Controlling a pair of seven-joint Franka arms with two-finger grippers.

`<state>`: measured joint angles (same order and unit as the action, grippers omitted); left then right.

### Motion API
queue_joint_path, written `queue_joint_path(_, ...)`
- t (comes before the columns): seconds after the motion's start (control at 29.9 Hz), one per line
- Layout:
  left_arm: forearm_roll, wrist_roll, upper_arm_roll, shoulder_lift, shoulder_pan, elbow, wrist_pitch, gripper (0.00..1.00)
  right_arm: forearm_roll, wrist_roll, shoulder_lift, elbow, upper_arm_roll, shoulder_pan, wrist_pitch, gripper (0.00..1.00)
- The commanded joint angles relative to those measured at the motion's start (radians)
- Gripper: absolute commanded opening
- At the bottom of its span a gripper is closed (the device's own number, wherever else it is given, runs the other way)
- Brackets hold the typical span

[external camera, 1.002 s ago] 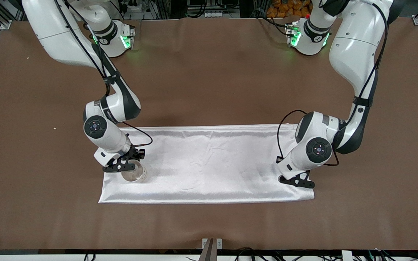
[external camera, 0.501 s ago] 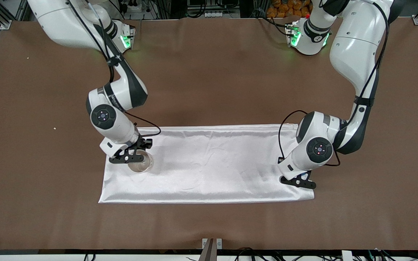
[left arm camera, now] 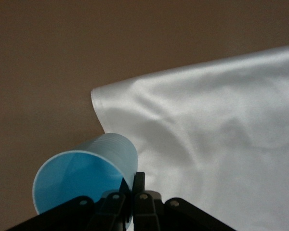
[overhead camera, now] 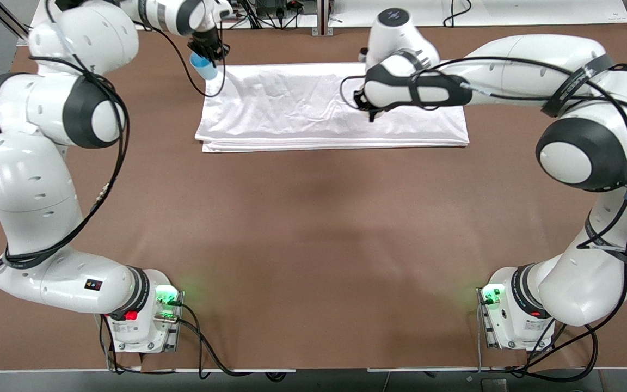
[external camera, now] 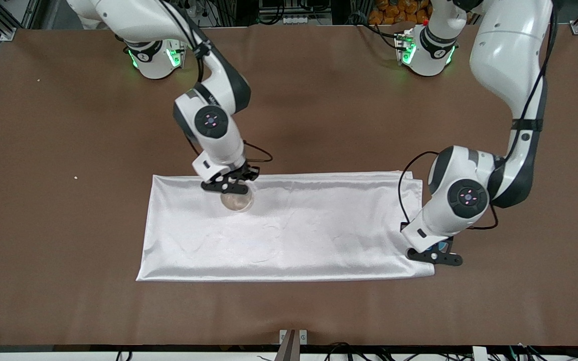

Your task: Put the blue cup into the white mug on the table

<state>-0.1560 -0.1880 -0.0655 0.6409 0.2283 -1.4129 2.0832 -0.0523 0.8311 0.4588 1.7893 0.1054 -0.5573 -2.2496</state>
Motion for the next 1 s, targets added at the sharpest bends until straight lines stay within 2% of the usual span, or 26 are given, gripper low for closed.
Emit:
queue_joint_path(0.0, -0.027, -0.048, 0.001, -0.090, 0.002, -0.026, -0.057, 0.00, 0.012, 0.117, -0.031, 0.021, -0.007, -0.071, -0.004, 0.00)
queue_joint_path(0.23, -0.004, -0.065, -0.001, -0.208, -0.001, -0.026, -0.216, 0.00, 0.011, 0.267, -0.038, 0.054, -0.009, -0.165, -0.040, 0.00)
queue_joint_path(0.43, 0.036, -0.093, -0.001, -0.312, -0.003, -0.026, -0.319, 0.00, 0.009, 0.322, -0.126, 0.280, -0.009, -0.197, -0.267, 0.00)
queue_joint_path(0.53, 0.065, -0.088, -0.001, -0.362, -0.014, -0.023, -0.359, 0.00, 0.009, 0.324, -0.160, 0.349, -0.009, -0.217, -0.297, 0.00)
queue_joint_path(0.77, 0.101, -0.077, -0.001, -0.474, -0.032, -0.024, -0.468, 0.00, -0.003, 0.416, -0.172, 0.386, -0.010, -0.302, -0.294, 0.00)
queue_joint_path(0.97, 0.110, -0.076, -0.004, -0.520, -0.030, -0.024, -0.503, 0.00, -0.004, 0.470, -0.172, 0.400, -0.012, -0.342, -0.295, 0.00)
